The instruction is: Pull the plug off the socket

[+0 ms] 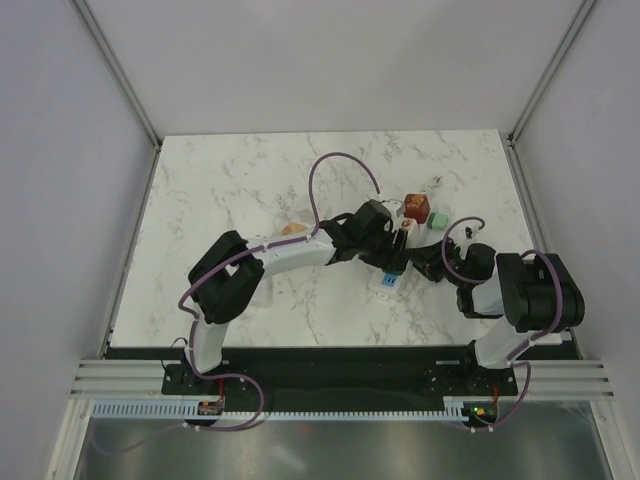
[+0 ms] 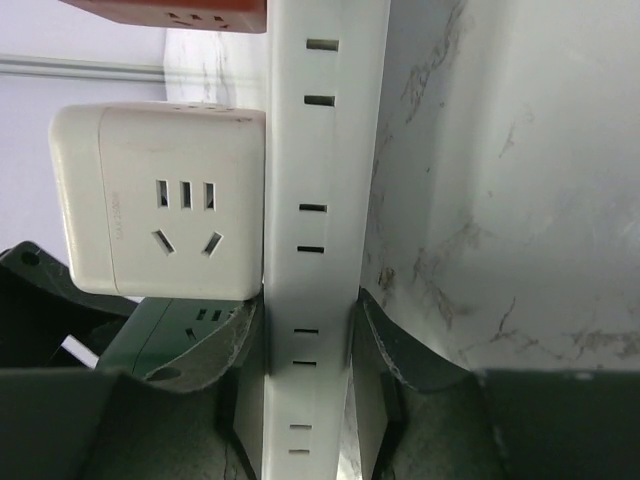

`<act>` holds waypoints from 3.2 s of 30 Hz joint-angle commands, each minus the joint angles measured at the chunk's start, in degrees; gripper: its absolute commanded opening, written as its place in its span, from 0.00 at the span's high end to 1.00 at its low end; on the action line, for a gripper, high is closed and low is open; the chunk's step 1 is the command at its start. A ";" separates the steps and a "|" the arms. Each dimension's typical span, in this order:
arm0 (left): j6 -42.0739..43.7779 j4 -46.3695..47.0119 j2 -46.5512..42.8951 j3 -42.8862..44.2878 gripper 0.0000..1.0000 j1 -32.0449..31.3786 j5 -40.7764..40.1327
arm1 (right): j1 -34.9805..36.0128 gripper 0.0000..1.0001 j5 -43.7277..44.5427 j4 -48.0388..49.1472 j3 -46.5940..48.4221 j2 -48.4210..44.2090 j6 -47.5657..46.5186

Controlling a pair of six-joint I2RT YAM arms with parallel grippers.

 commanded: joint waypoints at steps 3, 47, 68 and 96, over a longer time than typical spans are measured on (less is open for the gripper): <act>-4.31 5.01 -7.03 0.70 0.98 -0.12 -1.33 | 0.79 1.00 9.19 -14.61 0.03 -11.46 -11.49; 0.52 -13.96 -22.32 -20.49 0.50 8.67 -26.97 | -0.53 1.00 10.35 -19.29 -0.67 -16.66 -13.69; -2.38 -22.31 -24.78 -10.65 0.00 9.02 -26.97 | -0.44 1.00 8.86 -18.23 -0.76 -16.39 -13.43; -2.11 -3.50 7.82 19.67 0.00 3.49 8.90 | -0.53 1.00 7.45 -16.47 -1.11 -16.22 -13.25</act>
